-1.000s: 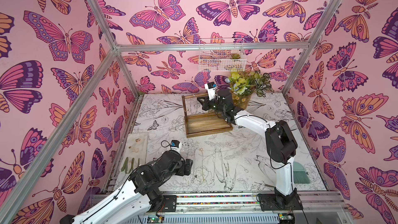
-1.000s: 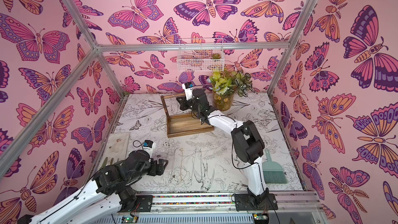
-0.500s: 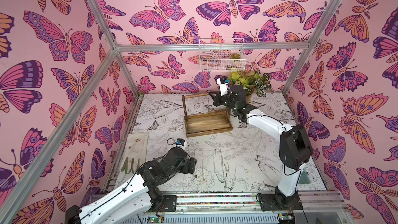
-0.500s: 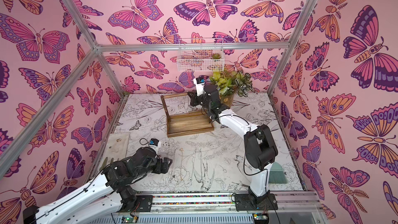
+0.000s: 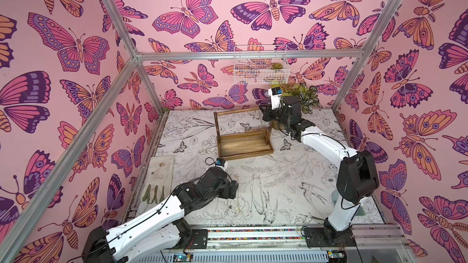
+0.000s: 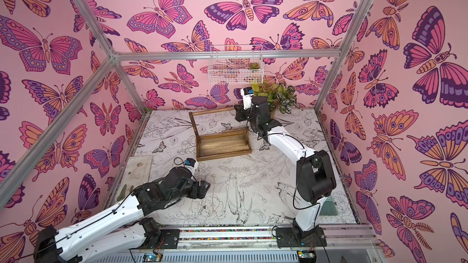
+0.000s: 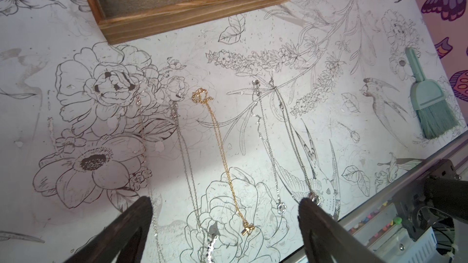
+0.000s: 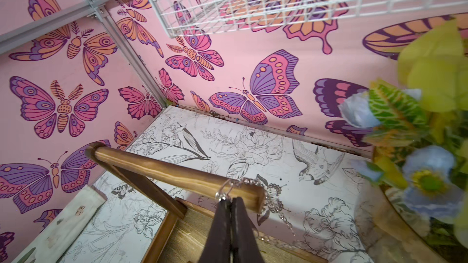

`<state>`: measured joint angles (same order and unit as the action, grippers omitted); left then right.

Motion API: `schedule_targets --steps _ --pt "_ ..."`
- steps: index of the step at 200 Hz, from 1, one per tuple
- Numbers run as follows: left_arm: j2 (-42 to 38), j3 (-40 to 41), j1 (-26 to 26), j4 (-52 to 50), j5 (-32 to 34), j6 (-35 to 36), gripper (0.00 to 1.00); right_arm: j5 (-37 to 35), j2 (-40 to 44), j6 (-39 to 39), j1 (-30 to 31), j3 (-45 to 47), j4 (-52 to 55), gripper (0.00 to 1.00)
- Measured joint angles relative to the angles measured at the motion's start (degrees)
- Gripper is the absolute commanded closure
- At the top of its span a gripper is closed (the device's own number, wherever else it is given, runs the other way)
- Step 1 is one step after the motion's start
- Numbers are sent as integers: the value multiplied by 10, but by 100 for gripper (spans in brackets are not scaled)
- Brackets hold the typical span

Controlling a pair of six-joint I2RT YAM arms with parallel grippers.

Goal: Take the necklace off the jewelry display stand
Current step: Take off the necklace from the stand.

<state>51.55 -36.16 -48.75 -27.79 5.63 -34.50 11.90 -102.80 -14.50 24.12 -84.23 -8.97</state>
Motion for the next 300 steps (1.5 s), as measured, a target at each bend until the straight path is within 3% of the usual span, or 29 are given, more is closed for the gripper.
schedule_targets --steps 167,300 --pt "95 -48 0 97 -33 52 3 18 95 24 -37 12 98 100" --pt "268 -201 3 239 -85 180 0 71 271 34 -3 -14 269 100"
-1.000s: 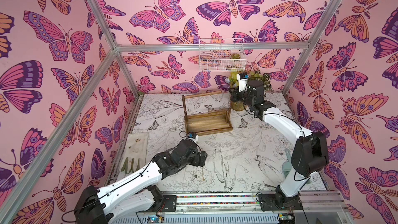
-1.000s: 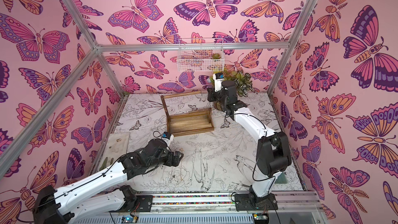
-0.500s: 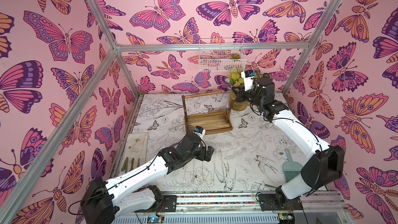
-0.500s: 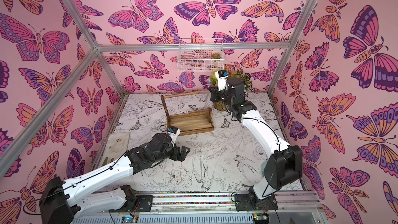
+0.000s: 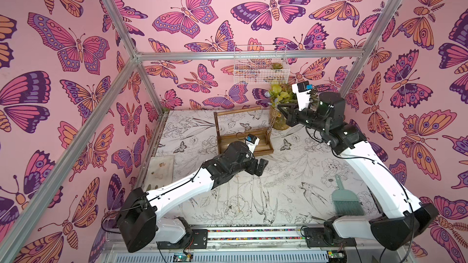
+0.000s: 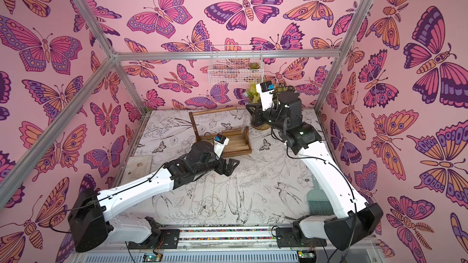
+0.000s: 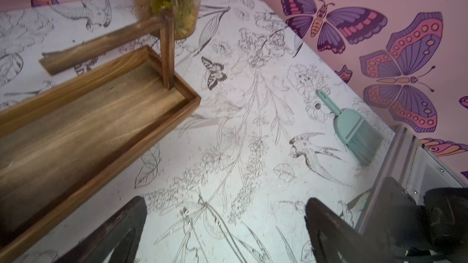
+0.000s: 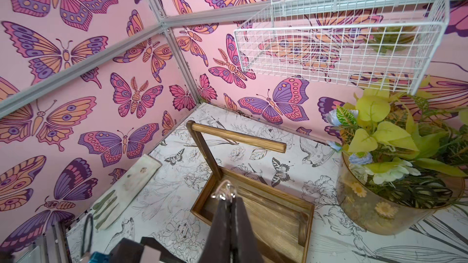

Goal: Take the necklace off the jewelry display stand
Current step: Take off the necklace from the stand, then place the necklace at the center of the board.

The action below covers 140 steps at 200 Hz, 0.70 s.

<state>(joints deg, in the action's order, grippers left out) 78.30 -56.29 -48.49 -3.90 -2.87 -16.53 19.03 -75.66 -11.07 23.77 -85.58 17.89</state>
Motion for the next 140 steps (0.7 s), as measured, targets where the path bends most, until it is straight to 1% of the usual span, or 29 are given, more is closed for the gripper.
schedule_targets --steps 51,99,122,140 --pt "17 -23 5 67 -24 27 0 5 38 -11 23 0 33 100" --pt "35 -41 5 121 -68 56 1 6 78 -24 30 0 58 100" --pt "56 -61 5 134 -74 71 1 8 92 -30 30 0 66 100" --pt "72 -79 5 143 -75 81 3 12 97 -37 31 0 69 100"
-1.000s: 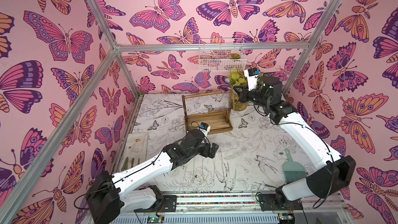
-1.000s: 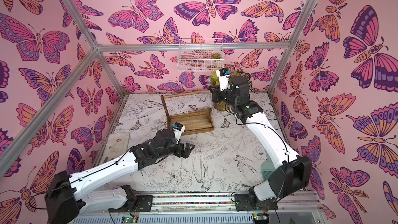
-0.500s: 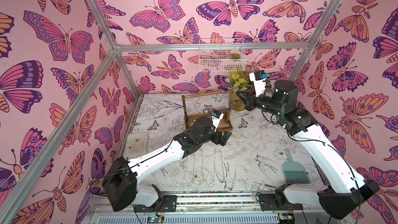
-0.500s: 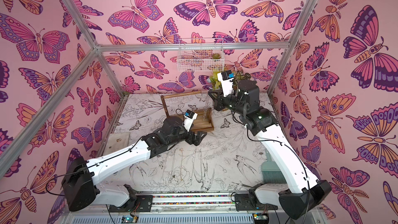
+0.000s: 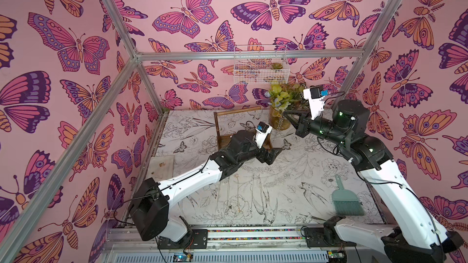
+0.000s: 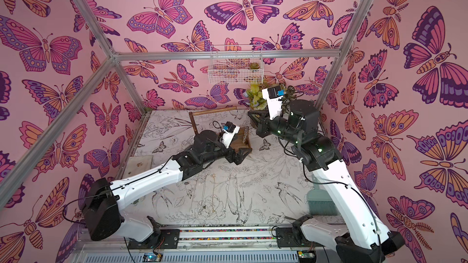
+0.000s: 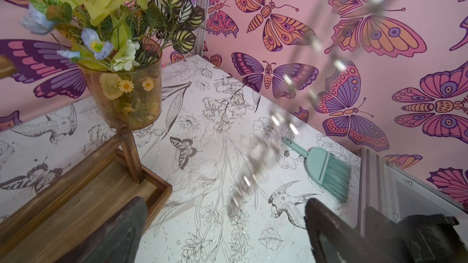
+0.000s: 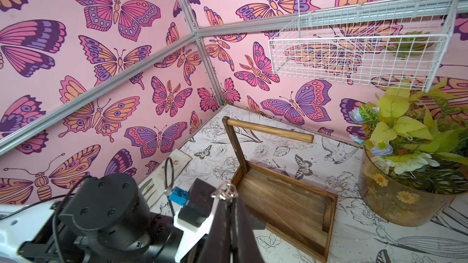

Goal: Take the necklace off the jewelry display stand
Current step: Place the necklace at the center of the board.

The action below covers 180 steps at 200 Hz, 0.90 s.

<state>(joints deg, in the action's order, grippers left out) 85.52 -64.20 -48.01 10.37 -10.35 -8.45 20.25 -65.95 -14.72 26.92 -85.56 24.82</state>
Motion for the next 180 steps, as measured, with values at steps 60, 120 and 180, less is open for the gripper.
schedule_targets --steps 60,120,180 --pt "9 -27 -1 14 -23 19 42 5 1 -13 6 0 3 100" --pt "9 -27 -11 16 -25 26 37 5 4 -18 6 -6 8 100" --pt "1 -27 -12 16 5 35 38 10 7 -20 6 -22 11 100"
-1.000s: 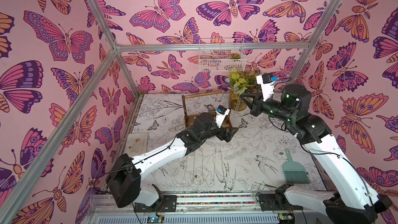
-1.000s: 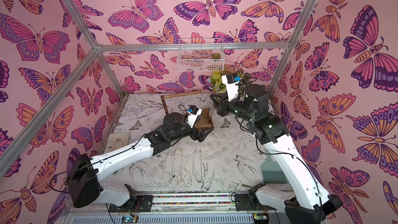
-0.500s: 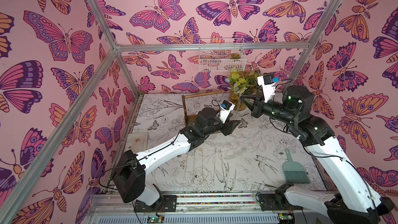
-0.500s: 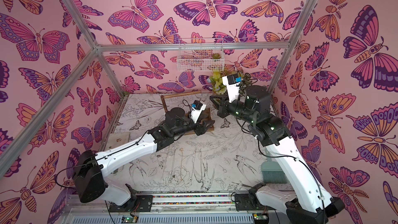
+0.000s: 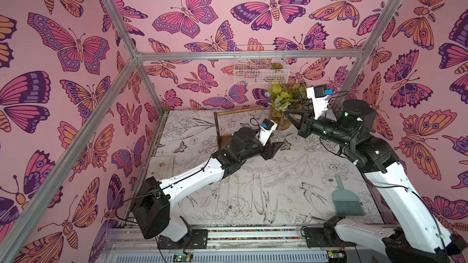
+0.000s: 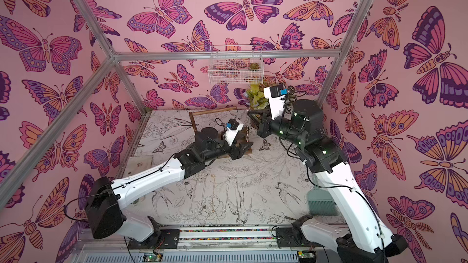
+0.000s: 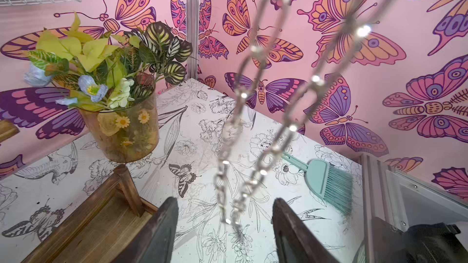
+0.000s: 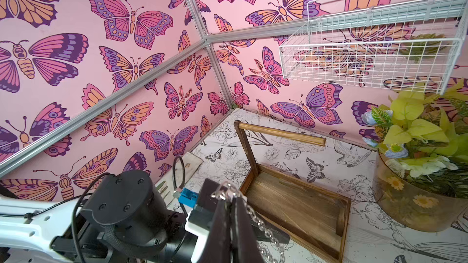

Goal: Take the necklace off the jewelry display stand
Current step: Place the necklace at the center of the board.

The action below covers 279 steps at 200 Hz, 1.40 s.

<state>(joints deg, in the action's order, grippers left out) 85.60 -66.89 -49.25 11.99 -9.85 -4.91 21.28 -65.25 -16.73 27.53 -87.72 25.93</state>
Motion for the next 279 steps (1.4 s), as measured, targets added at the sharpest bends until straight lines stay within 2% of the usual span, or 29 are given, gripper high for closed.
schedule_targets --steps 55,83,99,166,179,195,208,238,279 --pt "-17 1 -9 0 7 5 37 5 5 -5 0 0 1 100" --pt "-17 0 -14 0 2 15 53 7 10 -12 0 0 3 100" --pt "-17 -5 -17 0 3 19 59 7 12 -12 0 0 3 100" --pt "-17 -20 -18 0 -2 26 67 6 13 -12 0 0 5 100" --pt "-15 -23 -18 0 -5 27 72 6 13 -12 0 0 5 100" --pt "-13 -24 -18 0 -8 31 83 6 13 -12 0 -1 5 100" --pt "-12 -24 -19 0 -9 32 86 4 13 -12 0 -3 5 100" --pt "-11 -24 -21 0 -9 32 88 2 13 -12 0 -5 5 100" --pt "-11 -24 -22 0 -9 30 96 -2 13 -12 0 -5 5 100"
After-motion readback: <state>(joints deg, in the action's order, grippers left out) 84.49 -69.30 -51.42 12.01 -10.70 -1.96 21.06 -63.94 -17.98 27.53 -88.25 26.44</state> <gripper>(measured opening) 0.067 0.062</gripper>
